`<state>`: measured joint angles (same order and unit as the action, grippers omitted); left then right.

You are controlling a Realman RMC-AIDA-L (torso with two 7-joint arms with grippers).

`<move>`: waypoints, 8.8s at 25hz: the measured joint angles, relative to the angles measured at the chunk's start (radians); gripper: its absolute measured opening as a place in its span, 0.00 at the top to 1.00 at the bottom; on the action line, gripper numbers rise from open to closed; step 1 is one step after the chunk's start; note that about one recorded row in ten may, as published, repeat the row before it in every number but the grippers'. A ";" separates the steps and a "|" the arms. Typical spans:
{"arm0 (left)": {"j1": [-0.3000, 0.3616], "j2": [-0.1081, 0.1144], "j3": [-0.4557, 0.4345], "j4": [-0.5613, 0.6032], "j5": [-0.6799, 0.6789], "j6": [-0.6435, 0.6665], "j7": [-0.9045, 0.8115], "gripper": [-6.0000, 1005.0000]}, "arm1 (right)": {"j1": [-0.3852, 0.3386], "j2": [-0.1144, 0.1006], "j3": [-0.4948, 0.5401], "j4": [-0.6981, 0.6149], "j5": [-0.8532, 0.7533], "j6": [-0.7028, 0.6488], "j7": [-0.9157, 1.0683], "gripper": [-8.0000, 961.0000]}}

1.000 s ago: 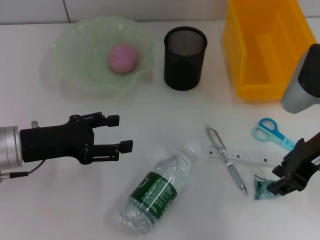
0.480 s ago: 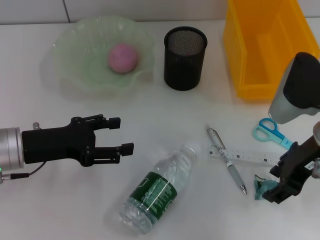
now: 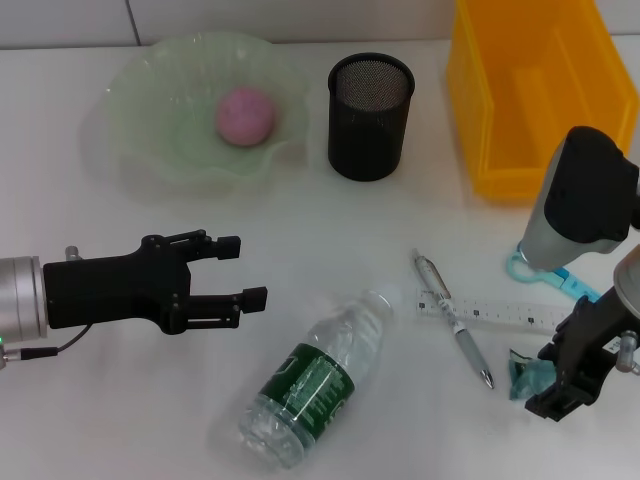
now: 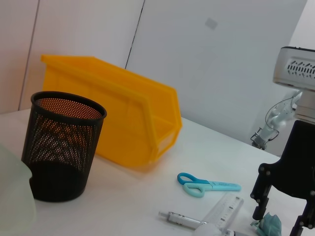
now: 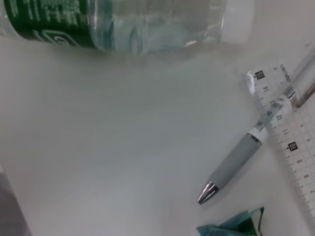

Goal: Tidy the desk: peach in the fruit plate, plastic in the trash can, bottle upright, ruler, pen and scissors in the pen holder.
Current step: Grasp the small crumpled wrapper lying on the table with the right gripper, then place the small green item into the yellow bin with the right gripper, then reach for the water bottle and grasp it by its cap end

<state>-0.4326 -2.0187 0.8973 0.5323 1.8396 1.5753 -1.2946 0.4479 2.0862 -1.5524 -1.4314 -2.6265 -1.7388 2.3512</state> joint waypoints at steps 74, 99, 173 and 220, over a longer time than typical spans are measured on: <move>-0.001 -0.001 -0.008 0.000 0.000 0.006 0.003 0.16 | -0.020 -0.002 0.004 -0.035 -0.017 -0.026 -0.010 0.96; -0.008 -0.001 -0.008 0.002 0.000 0.006 -0.002 0.16 | 0.099 -0.015 0.777 -0.132 0.062 0.181 -0.157 0.89; -0.452 -0.061 0.589 0.475 0.360 -0.223 -1.353 0.17 | -0.292 -0.101 1.044 0.646 0.583 -0.236 -1.029 0.28; -0.380 -0.061 0.882 0.393 0.326 -0.426 -1.560 0.18 | -0.258 -0.089 1.046 0.666 0.583 -0.208 -1.057 0.29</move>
<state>-0.8130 -2.0801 1.7796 0.9249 2.1660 1.1495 -2.8550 0.1902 1.9974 -0.5062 -0.7654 -2.0431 -1.9467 1.2946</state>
